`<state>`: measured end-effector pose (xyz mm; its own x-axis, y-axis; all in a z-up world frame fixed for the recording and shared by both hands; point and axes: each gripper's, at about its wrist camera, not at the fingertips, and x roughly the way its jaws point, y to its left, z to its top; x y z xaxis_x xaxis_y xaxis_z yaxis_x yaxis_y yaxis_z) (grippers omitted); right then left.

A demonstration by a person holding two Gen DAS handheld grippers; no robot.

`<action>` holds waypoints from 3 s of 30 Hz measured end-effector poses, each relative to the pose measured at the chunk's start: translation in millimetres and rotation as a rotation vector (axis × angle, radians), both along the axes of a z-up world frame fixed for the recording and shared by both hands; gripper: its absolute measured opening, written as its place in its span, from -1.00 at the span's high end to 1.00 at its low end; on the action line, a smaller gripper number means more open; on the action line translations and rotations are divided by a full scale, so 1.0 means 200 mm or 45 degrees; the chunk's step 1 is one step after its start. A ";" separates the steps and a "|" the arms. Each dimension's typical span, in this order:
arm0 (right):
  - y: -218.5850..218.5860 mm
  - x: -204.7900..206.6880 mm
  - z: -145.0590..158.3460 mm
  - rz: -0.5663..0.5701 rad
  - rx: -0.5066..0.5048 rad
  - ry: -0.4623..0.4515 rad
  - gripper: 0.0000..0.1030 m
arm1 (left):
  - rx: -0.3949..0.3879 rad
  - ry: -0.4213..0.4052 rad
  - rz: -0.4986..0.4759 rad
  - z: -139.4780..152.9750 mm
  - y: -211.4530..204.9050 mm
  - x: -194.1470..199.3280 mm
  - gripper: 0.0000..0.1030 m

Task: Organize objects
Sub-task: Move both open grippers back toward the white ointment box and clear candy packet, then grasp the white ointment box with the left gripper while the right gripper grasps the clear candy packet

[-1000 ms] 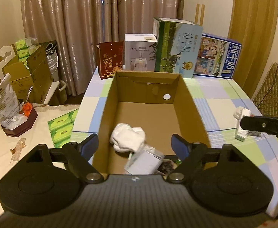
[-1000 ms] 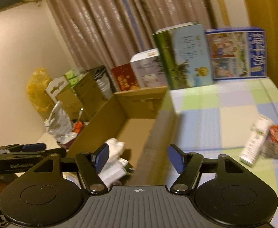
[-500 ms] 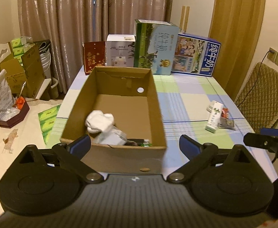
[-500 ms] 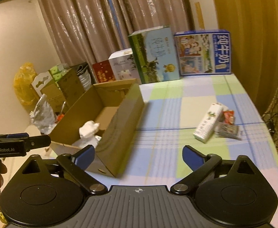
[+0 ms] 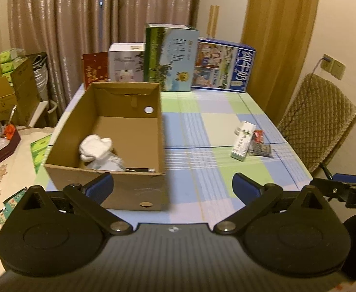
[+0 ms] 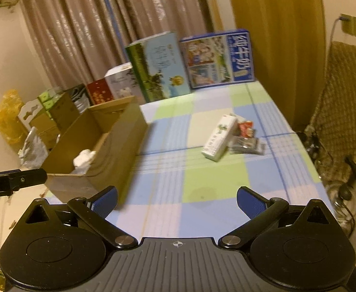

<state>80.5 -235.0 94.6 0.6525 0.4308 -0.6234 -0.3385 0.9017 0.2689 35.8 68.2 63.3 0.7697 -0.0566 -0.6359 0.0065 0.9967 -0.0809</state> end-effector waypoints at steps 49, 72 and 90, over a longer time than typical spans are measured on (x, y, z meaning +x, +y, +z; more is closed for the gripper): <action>-0.40 0.79 -0.06 0.149 -0.409 -0.127 -0.96 | 0.080 0.075 -0.420 -0.25 -0.75 0.82 -0.98; -0.07 1.41 -0.78 0.690 -0.690 -0.077 -0.19 | 0.199 0.223 -0.500 -0.78 -0.85 1.36 -0.63; -0.15 1.19 -0.80 0.527 -0.541 0.172 0.27 | 0.208 0.306 -0.634 -0.93 -0.94 1.42 0.36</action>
